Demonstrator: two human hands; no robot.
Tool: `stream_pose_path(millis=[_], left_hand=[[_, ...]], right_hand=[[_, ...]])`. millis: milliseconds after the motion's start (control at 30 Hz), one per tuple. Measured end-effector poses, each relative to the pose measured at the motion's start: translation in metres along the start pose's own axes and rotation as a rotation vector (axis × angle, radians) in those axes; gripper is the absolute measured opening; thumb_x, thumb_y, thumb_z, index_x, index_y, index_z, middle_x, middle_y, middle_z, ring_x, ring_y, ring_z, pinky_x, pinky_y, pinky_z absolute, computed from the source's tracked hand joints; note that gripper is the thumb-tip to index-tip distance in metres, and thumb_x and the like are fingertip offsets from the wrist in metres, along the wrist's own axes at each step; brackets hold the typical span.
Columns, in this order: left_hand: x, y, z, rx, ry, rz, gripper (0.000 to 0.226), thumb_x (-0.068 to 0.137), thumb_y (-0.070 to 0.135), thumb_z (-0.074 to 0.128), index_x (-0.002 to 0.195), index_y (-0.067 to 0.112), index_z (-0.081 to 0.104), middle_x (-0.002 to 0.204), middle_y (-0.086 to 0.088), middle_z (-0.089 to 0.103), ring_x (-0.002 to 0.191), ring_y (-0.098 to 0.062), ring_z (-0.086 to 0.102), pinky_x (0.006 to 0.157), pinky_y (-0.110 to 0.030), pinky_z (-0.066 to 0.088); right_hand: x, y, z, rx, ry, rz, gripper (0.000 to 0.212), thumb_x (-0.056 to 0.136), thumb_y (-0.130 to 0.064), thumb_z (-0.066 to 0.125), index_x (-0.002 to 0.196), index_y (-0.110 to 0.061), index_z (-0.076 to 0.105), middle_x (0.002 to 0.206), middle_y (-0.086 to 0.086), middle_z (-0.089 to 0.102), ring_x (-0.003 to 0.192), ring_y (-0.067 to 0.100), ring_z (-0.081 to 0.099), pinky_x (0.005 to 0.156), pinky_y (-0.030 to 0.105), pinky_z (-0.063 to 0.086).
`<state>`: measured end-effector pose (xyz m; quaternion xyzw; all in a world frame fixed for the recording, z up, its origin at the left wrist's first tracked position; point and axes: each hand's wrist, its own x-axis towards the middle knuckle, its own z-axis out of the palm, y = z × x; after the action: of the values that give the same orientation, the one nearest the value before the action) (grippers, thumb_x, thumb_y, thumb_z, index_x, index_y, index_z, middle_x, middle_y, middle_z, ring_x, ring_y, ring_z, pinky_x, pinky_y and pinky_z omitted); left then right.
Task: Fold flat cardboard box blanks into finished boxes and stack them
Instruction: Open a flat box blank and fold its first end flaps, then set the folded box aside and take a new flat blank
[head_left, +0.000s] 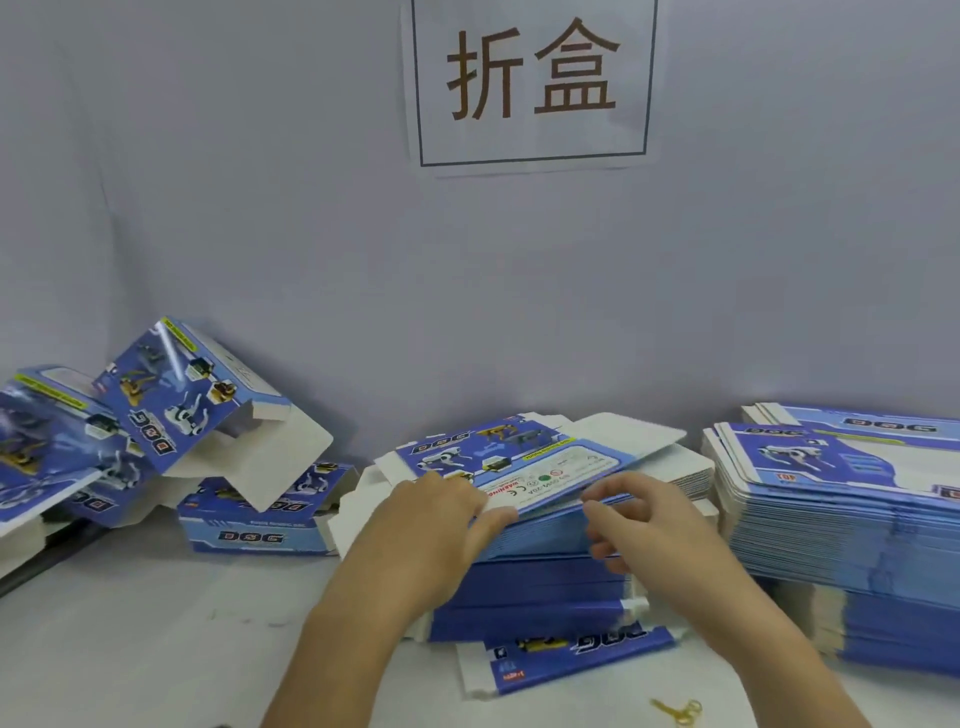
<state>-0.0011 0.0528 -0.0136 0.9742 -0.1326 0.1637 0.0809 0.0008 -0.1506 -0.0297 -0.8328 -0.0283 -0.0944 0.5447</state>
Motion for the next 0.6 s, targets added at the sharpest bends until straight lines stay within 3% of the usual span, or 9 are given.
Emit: stream_pose_path(millis=[100, 200, 300, 367, 400, 467, 533, 600], left_hand=[[0.002, 0.002, -0.007, 0.171, 0.050, 0.089, 0.027, 0.107, 0.026, 0.041, 0.132, 0.030, 0.051, 0.118, 0.000, 0.060, 0.104, -0.021, 0.056, 0.086, -0.035, 0.051], [-0.001, 0.014, -0.010, 0.295, 0.163, 0.150, 0.034, 0.104, 0.019, 0.044, 0.134, 0.035, 0.038, 0.120, 0.004, 0.059, 0.099, -0.022, 0.060, 0.074, -0.033, 0.051], [-0.008, 0.041, -0.011, -0.116, 0.426, 0.277, 0.016, 0.104, 0.034, 0.039, 0.112, 0.034, 0.053, 0.099, 0.007, 0.067, 0.083, -0.021, 0.063, 0.072, -0.039, 0.054], [-0.010, 0.058, -0.009, -0.476, 0.336, 0.305, 0.031, 0.101, 0.046, 0.037, 0.104, 0.028, 0.062, 0.097, 0.007, 0.068, 0.088, -0.016, 0.062, 0.079, -0.040, 0.053], [-0.009, 0.062, -0.008, -0.604, 0.293, 0.287, 0.033, 0.101, 0.048, 0.041, 0.108, 0.028, 0.067, 0.104, 0.009, 0.069, 0.096, -0.008, 0.061, 0.085, -0.034, 0.053], [-0.006, 0.056, -0.008, -0.751, 0.373, 0.134, 0.028, 0.098, 0.040, 0.058, 0.124, 0.032, 0.063, 0.120, 0.015, 0.063, 0.107, 0.006, 0.052, 0.091, -0.019, 0.048], [-0.003, 0.040, -0.014, -0.779, 0.580, -0.121, 0.058, 0.086, 0.033, 0.075, 0.137, 0.031, 0.046, 0.121, 0.015, 0.048, 0.108, 0.002, 0.043, 0.091, -0.016, 0.040], [-0.003, 0.024, -0.024, -1.005, 0.488, -0.358, 0.084, 0.076, 0.034, 0.084, 0.143, 0.026, 0.034, 0.121, 0.011, 0.050, 0.099, 0.001, 0.053, 0.075, -0.010, 0.045]], right_hand=[[0.000, -0.005, 0.004, 0.150, -0.017, -0.003, 0.019, 0.096, -0.030, 0.063, 0.097, -0.013, 0.070, 0.072, 0.006, 0.074, 0.063, 0.016, 0.071, 0.067, 0.038, 0.060], [-0.006, -0.022, 0.011, 0.480, -0.138, 0.002, 0.039, 0.092, -0.052, 0.058, 0.103, -0.017, 0.071, 0.086, 0.008, 0.078, 0.079, 0.024, 0.076, 0.063, 0.029, 0.060], [-0.011, -0.037, 0.020, 0.761, -0.074, -0.034, 0.030, 0.089, -0.049, 0.062, 0.087, -0.021, 0.072, 0.087, 0.006, 0.077, 0.077, 0.021, 0.076, 0.058, 0.030, 0.058], [-0.009, -0.038, 0.018, 0.851, 0.140, -0.023, 0.016, 0.100, -0.025, 0.058, 0.095, -0.014, 0.067, 0.085, 0.009, 0.076, 0.073, 0.020, 0.075, 0.053, 0.028, 0.057], [-0.009, -0.036, 0.013, 0.849, 0.221, -0.011, 0.012, 0.102, -0.016, 0.054, 0.099, -0.012, 0.065, 0.087, 0.009, 0.077, 0.074, 0.020, 0.075, 0.053, 0.029, 0.057], [-0.007, -0.032, 0.000, 0.870, 0.252, -0.004, 0.012, 0.102, -0.010, 0.053, 0.105, -0.012, 0.064, 0.091, 0.007, 0.078, 0.076, 0.021, 0.075, 0.054, 0.030, 0.058], [-0.007, -0.030, -0.011, 0.946, 0.184, -0.030, 0.012, 0.101, -0.011, 0.054, 0.109, -0.012, 0.063, 0.092, 0.007, 0.078, 0.075, 0.021, 0.076, 0.053, 0.030, 0.059], [-0.008, -0.028, -0.016, 1.002, 0.098, -0.051, 0.019, 0.098, -0.013, 0.055, 0.116, -0.010, 0.062, 0.098, 0.008, 0.078, 0.079, 0.024, 0.077, 0.056, 0.032, 0.061]])
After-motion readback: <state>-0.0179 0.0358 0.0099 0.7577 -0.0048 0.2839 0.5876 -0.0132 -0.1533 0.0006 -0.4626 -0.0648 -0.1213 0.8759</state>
